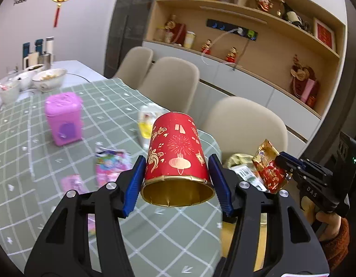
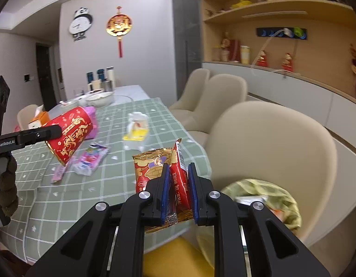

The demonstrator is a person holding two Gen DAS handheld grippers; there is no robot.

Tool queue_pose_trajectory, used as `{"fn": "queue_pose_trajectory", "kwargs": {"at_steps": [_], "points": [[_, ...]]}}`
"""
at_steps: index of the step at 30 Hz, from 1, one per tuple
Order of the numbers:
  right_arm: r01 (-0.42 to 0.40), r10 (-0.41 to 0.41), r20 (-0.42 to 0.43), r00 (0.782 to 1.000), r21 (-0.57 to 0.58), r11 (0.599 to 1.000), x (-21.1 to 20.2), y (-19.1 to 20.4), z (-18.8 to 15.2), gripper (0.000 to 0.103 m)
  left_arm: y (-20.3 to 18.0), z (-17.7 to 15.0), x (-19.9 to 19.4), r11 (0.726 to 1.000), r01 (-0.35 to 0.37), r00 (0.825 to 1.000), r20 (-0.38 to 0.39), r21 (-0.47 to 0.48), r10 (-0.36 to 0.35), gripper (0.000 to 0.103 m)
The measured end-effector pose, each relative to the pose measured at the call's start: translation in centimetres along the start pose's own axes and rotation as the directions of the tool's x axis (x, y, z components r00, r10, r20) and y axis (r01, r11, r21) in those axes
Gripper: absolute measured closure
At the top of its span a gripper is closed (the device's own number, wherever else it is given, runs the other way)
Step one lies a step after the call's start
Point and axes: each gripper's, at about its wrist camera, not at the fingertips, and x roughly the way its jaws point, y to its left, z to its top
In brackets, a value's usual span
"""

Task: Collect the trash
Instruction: 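Carry the tin can and candy wrapper over to the trash bag, then open the right gripper into the bag while the left lowers and releases the can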

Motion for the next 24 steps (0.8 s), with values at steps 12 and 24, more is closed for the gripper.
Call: {"fn": "queue_pose_trajectory", "kwargs": {"at_steps": [12,24], "points": [[0.129,-0.13,-0.006,0.992,0.118,0.985,-2.7,-7.6,-2.8,0.086,-7.7,-1.0,5.9,0.986,0.156,0.982,-0.116,0.063,-0.148,0.05],[0.195,-0.184,-0.075,0.98,0.186,0.963,1.5,-13.6,-4.9,0.086,-10.3,-1.7,9.1,0.978,0.202,0.967,-0.168,0.056,-0.191,0.05]]}}
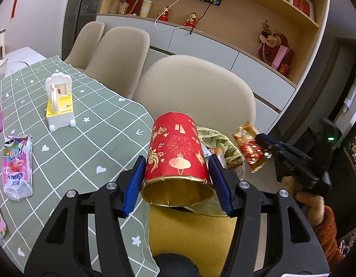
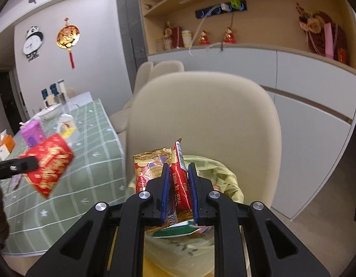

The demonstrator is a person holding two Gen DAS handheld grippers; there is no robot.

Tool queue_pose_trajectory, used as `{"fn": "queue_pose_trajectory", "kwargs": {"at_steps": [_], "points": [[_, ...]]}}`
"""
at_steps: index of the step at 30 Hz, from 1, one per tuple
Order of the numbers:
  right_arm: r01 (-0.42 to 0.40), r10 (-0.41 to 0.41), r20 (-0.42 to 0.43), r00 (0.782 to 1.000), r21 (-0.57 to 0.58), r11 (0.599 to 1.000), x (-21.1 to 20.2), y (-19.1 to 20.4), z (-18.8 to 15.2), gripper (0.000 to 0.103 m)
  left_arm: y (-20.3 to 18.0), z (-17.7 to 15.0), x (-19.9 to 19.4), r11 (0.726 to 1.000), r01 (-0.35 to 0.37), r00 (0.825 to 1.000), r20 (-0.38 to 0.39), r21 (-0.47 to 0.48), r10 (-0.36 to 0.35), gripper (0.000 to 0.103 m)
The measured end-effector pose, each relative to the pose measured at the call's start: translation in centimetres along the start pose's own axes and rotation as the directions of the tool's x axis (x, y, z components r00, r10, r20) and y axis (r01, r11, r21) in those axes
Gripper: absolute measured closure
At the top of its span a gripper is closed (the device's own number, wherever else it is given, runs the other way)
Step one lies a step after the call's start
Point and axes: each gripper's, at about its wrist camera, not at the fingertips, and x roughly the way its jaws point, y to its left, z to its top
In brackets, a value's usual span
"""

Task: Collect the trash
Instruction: 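Open the right gripper into the bag while the left lowers and releases the can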

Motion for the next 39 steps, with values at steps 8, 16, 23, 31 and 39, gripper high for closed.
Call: {"fn": "queue_pose_trajectory", "kwargs": {"at_steps": [8,16,23,31,39], "points": [[-0.019,0.019,-0.192,0.981,0.002,1.0,8.6,-0.5,-3.0,0.086,0.2,0.3,1.9,1.0,0.016,1.0,-0.022,-0.001,-0.016,0.05],[0.009,-0.046,-0.349,0.936,-0.107,0.994,13.3,0.2,-5.5,0.086,0.1,0.4,3.0,1.0,0.026,0.999,-0.04,-0.009,-0.026,0.05],[-0.007,-0.013,-0.334,0.942,-0.058,0.998,12.9,-0.1,-5.2,0.086,0.2,0.4,3.2,1.0,0.026,0.999,-0.045,-0.009,-0.027,0.05],[-0.041,0.04,-0.178,0.983,-0.006,0.999,8.3,-1.8,-3.1,0.07,-0.9,0.8,4.3,0.999,0.045,0.998,-0.047,0.017,-0.045,0.05],[0.08,-0.082,-0.064,0.995,-0.033,0.996,3.8,-3.2,-1.6,0.07,-4.1,1.4,9.5,0.992,0.109,0.99,-0.1,0.069,-0.102,0.05]]}}
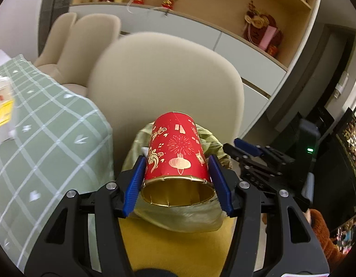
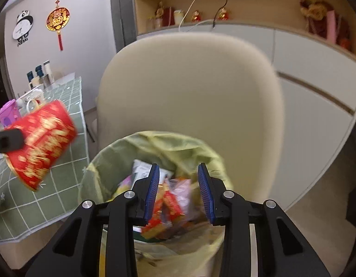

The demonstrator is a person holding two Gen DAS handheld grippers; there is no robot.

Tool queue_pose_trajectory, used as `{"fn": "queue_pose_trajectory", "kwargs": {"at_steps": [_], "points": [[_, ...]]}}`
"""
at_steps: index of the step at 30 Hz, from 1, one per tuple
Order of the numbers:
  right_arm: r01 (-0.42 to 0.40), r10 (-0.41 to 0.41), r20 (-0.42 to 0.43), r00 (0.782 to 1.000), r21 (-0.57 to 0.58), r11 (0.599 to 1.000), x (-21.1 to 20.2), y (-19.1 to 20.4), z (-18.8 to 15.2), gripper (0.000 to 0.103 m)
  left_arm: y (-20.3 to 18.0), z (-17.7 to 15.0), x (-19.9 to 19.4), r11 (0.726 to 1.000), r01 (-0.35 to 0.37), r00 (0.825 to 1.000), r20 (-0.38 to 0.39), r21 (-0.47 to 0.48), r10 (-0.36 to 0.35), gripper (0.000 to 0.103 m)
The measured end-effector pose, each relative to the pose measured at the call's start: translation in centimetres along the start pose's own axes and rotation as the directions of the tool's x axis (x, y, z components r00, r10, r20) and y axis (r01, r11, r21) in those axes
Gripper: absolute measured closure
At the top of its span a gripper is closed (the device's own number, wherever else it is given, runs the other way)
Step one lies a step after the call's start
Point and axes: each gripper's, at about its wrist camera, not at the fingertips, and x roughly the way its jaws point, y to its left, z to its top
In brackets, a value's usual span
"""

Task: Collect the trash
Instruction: 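Open the right gripper into the bag while the left lowers and releases the can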

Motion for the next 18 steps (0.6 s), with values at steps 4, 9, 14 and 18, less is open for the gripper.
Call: {"fn": "queue_pose_trajectory", "kwargs": {"at_steps": [4,9,14,18], "points": [[-0.003,0.003,-0.001,1.0,0.029,1.0,-0.8,-1.6,-0.4,0.07,-1.2,1.0,3.2,0.999,0.007,1.0,-0.018,0.032,-0.007,0.05],[-0.001,0.001,0.003,1.0,0.044,0.999,-0.8,-1.8,-1.1,0.07,-1.7,1.8,6.5,0.999,0.026,0.998,-0.049,0.022,-0.025,0.046],[-0.007,0.006,0.005,1.0,0.052,0.999,-1.2,-1.9,-1.6,0.07,-1.5,2.0,7.2,1.0,0.016,0.999,-0.045,0.008,-0.016,0.04],[-0.015,0.014,0.014,1.0,0.063,0.998,-1.6,-1.9,-1.6,0.07,-1.2,1.5,4.7,1.0,-0.015,1.0,-0.02,0.005,0.015,0.04]]}}
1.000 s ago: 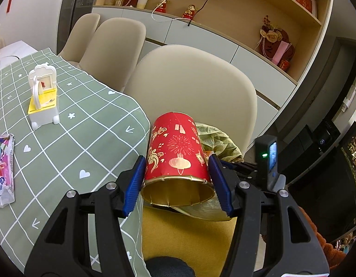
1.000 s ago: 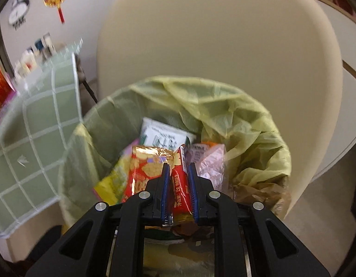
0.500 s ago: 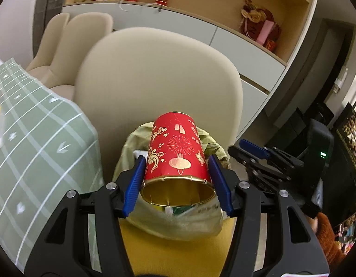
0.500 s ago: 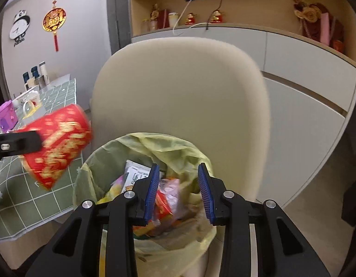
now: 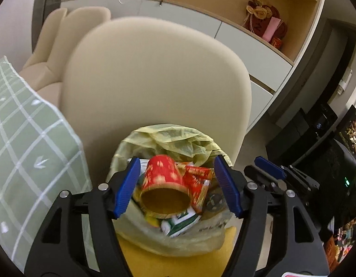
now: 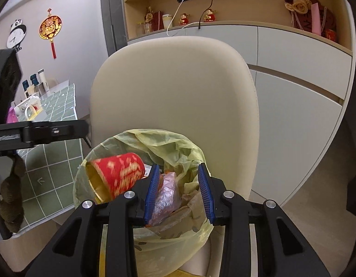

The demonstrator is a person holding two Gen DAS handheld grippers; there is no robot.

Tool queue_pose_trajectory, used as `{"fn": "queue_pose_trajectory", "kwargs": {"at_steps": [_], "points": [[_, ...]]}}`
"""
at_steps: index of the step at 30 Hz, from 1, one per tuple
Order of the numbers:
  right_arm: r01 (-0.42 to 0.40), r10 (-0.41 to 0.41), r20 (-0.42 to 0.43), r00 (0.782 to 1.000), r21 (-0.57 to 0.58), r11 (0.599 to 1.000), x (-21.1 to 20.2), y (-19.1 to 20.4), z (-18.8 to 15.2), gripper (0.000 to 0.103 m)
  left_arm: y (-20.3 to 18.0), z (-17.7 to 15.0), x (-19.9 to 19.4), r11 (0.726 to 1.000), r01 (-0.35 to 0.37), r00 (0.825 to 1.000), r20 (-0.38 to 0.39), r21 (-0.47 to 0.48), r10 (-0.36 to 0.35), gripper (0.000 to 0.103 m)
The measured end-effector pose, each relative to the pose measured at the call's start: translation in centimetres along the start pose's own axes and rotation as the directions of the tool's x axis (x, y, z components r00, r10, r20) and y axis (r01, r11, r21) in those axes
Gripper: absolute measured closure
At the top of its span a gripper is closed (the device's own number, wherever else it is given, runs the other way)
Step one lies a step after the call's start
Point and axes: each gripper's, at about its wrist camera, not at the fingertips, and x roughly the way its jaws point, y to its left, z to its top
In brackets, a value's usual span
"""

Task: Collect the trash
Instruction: 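Open the right gripper into the bag while the left lowers and releases the can, then move both grippers back over the remaining wrappers on the table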

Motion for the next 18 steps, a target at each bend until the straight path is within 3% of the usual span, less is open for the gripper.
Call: {"fn": "queue_pose_trajectory", "kwargs": {"at_steps": [6,10,13,18], "points": [[-0.027,0.027,0.019,0.999,-0.002,1.0,-1.3,1.4,0.5,0.07,1.3,-1.8,-7.3,0.997,-0.077,0.994,0.077,0.019,0.076,0.04],[-0.056,0.057,0.038,0.998,-0.018,0.998,-2.6,3.4,0.9,0.07,4.1,-3.3,-12.2,0.988,-0.154,0.981,0.113,-0.035,0.157,0.04],[-0.09,0.091,0.054,0.994,-0.026,0.996,-3.7,5.1,1.2,0.07,6.7,-4.7,-15.8,0.973,-0.214,0.966,0.132,-0.086,0.224,0.04],[-0.157,0.162,0.067,0.985,-0.071,0.985,-5.3,9.1,1.7,0.07,11.0,-7.0,-21.6,0.931,-0.312,0.925,0.164,-0.188,0.343,0.04]]}}
